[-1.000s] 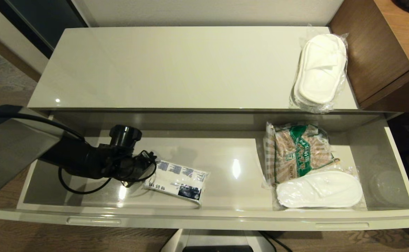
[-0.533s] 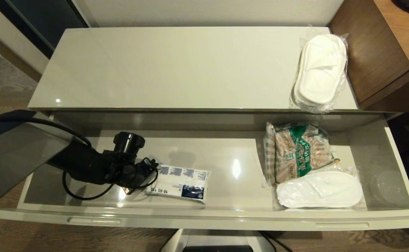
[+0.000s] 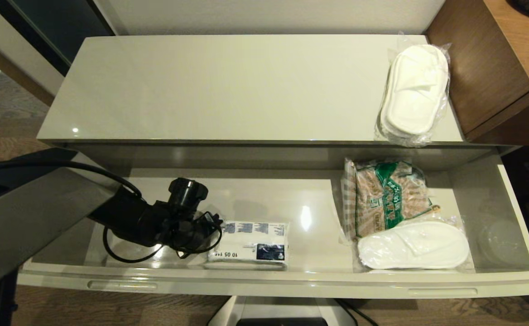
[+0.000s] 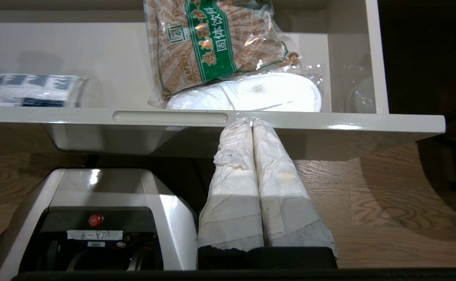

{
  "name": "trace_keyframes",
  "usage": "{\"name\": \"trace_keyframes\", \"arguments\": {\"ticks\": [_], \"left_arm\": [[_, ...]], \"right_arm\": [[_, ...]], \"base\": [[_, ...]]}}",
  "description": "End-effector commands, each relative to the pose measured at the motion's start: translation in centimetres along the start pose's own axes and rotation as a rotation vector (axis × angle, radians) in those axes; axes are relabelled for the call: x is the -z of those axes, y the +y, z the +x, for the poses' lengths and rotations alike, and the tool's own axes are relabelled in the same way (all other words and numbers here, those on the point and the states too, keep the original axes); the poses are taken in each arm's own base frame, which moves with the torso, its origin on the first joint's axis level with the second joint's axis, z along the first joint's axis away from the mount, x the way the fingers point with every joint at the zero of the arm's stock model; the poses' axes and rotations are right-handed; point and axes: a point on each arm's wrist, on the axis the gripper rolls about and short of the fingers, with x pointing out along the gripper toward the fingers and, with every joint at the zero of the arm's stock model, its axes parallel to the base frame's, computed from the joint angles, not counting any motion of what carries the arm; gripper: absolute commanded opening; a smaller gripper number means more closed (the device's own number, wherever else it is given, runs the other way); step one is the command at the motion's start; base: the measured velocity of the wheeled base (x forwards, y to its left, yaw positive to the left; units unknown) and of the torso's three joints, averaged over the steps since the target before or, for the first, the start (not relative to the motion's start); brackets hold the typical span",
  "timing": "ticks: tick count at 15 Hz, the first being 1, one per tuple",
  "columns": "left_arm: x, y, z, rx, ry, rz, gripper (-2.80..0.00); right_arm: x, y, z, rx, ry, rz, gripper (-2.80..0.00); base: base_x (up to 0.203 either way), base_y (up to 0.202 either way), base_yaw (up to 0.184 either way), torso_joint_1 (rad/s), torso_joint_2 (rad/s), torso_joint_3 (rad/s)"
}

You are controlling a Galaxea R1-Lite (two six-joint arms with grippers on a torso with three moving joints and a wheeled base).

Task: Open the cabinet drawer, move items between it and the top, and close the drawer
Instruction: Take out the tissue from the drawer

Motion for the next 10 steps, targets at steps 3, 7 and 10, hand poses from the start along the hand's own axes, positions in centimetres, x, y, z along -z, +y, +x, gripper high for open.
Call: {"name": "trace_keyframes", "arguments": {"ticks": [3, 7, 10], "left_arm": [[1.9, -1.3, 0.4, 0.037, 0.017, 0.041, 0.00], [2.5, -1.9, 0.3, 0.049, 0.026, 0.060, 0.00], [4.5, -2.6, 0.2, 0.056, 0.059, 0.107, 0.00]], "right_arm": [[0.0, 0.0, -0.1, 0.000, -0.015, -0.001, -2.80], [0.0, 0.0, -0.1, 0.000, -0.015, -0.001, -2.80], [0.0, 0.0, -0.1, 0.000, -0.015, -0.001, -2.80]], "base": [[0.000, 0.000, 0.000, 0.000, 0.00, 0.000], [0.000, 0.000, 0.000, 0.000, 0.00, 0.000], [0.000, 0.000, 0.000, 0.000, 0.00, 0.000]]}}
